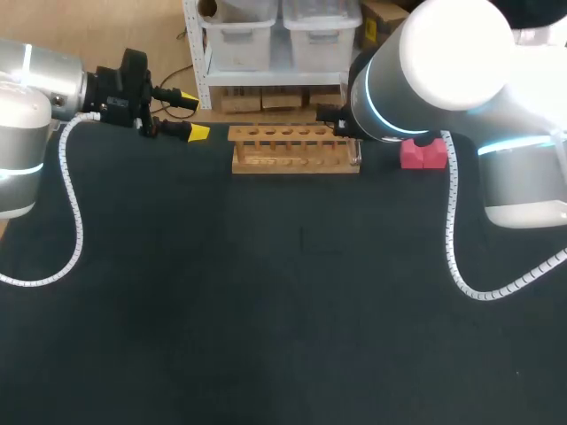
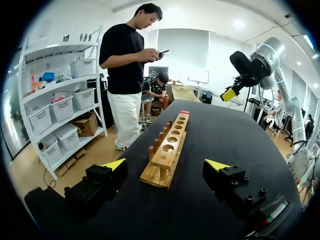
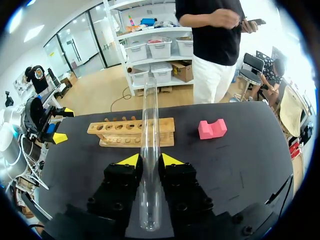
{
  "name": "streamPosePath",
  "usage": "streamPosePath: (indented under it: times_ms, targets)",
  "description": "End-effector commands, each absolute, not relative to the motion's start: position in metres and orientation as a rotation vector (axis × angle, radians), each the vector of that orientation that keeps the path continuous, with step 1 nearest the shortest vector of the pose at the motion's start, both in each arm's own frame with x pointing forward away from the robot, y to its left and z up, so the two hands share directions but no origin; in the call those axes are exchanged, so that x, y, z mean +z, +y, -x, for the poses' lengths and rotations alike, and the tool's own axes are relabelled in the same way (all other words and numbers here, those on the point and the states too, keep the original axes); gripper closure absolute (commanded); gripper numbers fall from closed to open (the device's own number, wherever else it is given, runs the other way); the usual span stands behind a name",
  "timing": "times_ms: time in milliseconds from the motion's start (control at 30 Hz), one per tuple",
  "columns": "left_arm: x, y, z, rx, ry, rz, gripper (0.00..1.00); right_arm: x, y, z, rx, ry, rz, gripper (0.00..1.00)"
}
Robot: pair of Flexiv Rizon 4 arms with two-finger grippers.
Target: Grasp the test tube, adjust it, and insert it.
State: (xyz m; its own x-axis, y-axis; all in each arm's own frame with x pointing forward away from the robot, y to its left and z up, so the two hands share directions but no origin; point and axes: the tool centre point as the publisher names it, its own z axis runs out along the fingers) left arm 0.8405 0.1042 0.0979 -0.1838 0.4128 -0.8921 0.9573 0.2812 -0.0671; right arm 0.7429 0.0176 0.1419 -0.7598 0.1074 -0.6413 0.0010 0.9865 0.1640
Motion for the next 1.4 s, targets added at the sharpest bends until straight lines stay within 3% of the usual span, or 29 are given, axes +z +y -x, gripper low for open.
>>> streamPosePath:
  times_ms: [33, 633, 1400]
  targets:
    - [0.097, 0.104, -0.841, -0.853, 1.746, -1.252, 0.00, 0.141, 0.017, -0.742, 0.202, 2.420, -0.076, 1.00]
    - [0.097, 0.104, -0.841, -0.853, 1.746, -1.252, 0.00, 0.141, 0.017, -0.742, 0.202, 2.420, -0.076, 1.00]
    - [0.097, 0.104, -0.841, -0.853, 1.746, -1.252, 0.00, 0.096, 0.046, -0.784, 0.189, 2.475, -0.029, 1.00]
